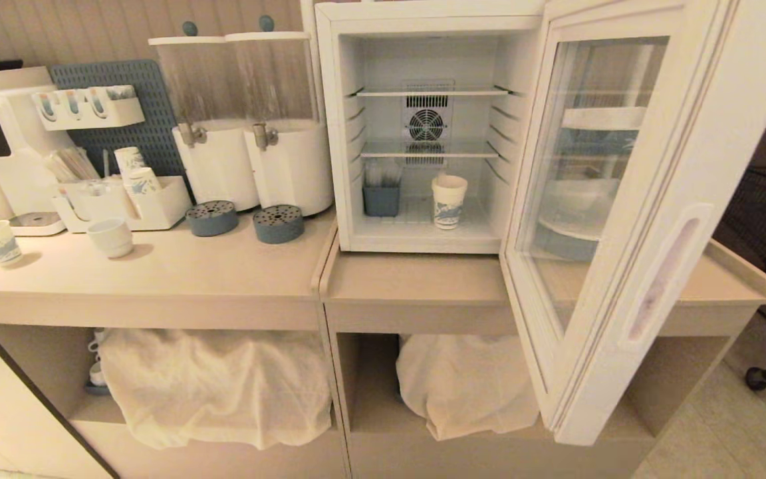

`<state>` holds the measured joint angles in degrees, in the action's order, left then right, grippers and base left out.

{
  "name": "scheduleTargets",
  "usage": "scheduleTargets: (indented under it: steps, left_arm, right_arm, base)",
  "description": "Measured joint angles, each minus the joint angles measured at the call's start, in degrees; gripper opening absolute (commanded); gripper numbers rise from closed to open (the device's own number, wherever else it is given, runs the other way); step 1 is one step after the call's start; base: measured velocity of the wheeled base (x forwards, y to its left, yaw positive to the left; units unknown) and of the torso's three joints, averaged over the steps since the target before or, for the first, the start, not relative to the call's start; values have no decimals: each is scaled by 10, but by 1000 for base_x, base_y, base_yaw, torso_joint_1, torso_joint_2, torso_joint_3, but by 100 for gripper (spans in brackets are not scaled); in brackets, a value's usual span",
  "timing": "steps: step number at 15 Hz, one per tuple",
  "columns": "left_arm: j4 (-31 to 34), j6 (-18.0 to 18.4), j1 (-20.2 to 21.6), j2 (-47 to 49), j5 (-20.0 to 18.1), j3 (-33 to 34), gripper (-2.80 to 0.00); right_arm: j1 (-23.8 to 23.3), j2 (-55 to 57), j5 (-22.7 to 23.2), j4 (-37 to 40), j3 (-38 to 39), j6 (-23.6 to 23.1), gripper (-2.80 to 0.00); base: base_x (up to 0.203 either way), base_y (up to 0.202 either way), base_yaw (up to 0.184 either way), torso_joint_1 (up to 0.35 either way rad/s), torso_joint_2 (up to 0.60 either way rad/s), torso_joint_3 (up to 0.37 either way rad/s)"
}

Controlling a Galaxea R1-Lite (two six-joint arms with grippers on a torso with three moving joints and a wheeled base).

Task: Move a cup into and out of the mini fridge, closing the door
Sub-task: Take the paper cup out of the freezer

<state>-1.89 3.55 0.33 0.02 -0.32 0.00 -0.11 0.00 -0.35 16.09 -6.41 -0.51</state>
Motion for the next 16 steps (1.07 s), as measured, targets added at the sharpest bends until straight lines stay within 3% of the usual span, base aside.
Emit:
scheduleTargets:
  steps: [3,7,16]
  left_arm:
    - [-1,-4,0,0,0,0,-280]
    - [0,1,0,0,-1,0,-280]
    - [-5,1,-1,0,-4,0,-280]
  right_arm:
    - [1,0,0,0,0,0,-280]
    - [0,0,0,0,0,0,-280]
    - [0,0,0,0,0,0,-280]
  base:
    - [-151,0,-1,3,-1,2]
    - [0,0,0,0,0,0]
    - [-160,165,-1,2,1,2]
